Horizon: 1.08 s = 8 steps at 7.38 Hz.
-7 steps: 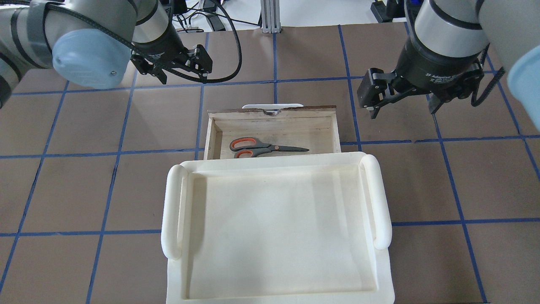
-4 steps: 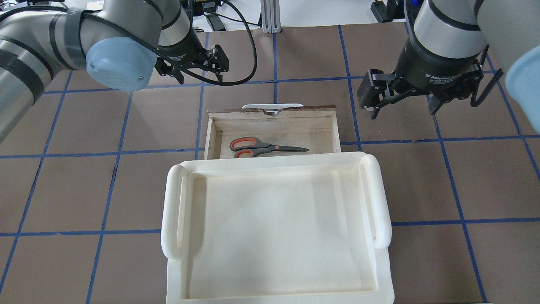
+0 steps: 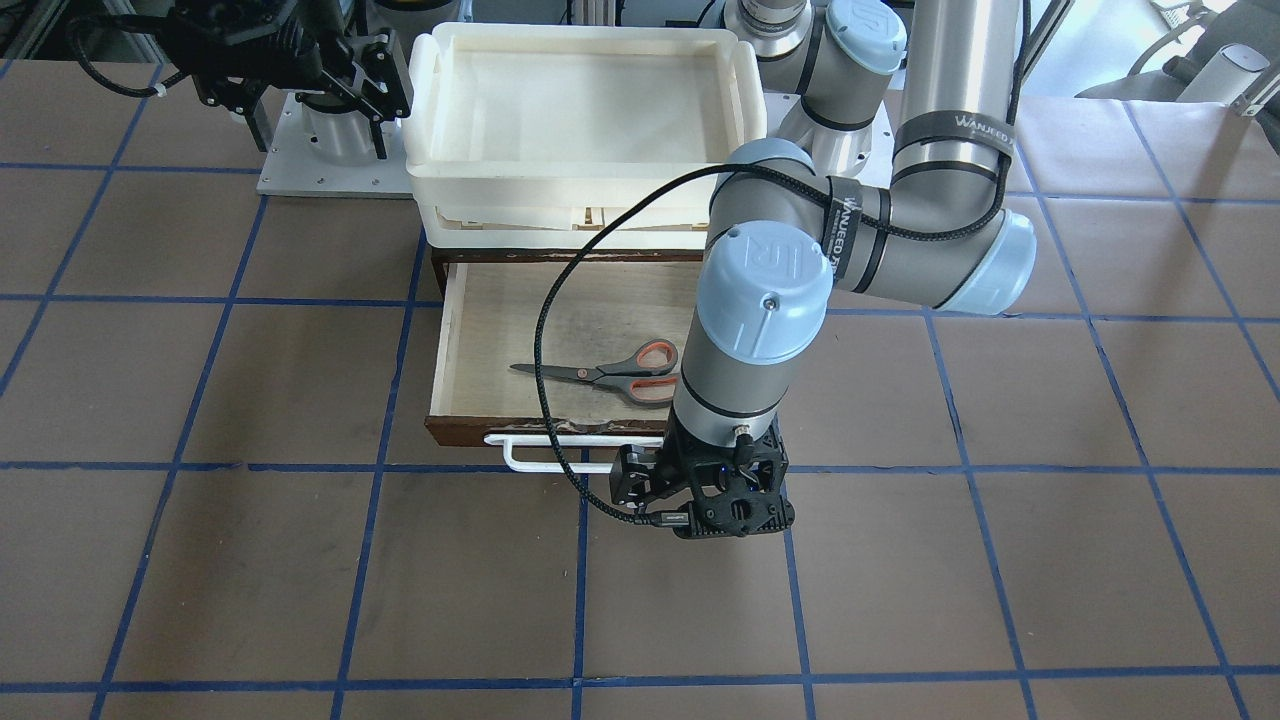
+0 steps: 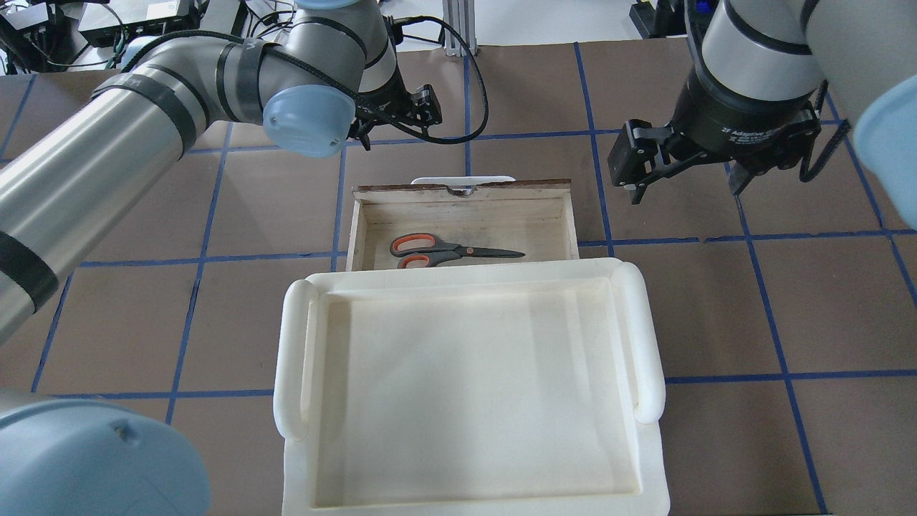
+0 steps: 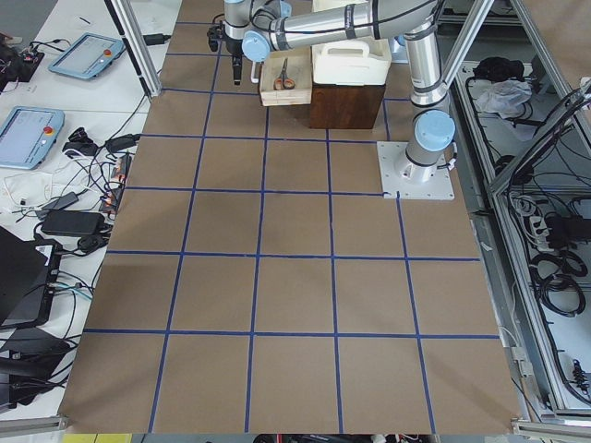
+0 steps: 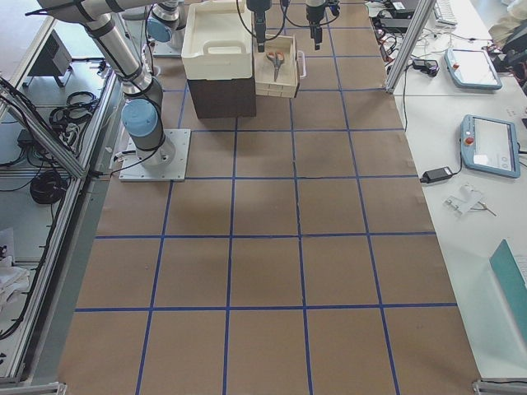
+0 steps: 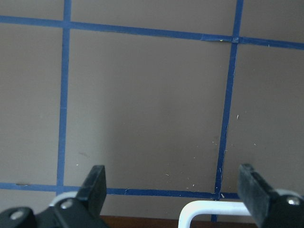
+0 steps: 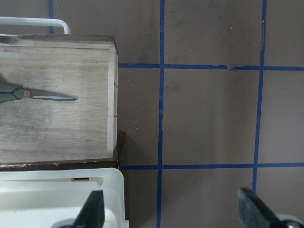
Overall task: Put scissors in drawer and close it
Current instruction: 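Swing the left arm over and position its gripper above the drawer handle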
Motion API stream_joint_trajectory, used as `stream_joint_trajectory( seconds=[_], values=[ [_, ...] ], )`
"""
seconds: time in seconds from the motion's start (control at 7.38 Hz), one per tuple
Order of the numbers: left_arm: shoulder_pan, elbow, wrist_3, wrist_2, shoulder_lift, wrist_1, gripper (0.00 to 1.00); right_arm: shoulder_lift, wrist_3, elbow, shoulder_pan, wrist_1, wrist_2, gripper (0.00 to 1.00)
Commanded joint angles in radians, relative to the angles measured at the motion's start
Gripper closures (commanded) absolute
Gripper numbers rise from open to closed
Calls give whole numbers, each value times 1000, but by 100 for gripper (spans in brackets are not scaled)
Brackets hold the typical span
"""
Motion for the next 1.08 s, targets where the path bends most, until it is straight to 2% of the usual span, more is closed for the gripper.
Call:
stream_joint_trajectory(
  seconds=[0.0, 0.54, 0.95],
  values=[
    [-10, 1, -15, 1, -46, 4, 0, 1, -5, -1, 0, 1, -1, 0],
    [-20, 5, -30, -2, -73, -54, 0, 1, -6, 0, 0, 4, -1, 0],
    [-16, 83, -35, -10, -71, -261, 0, 1, -6, 0, 0, 2, -3, 0]
  ],
)
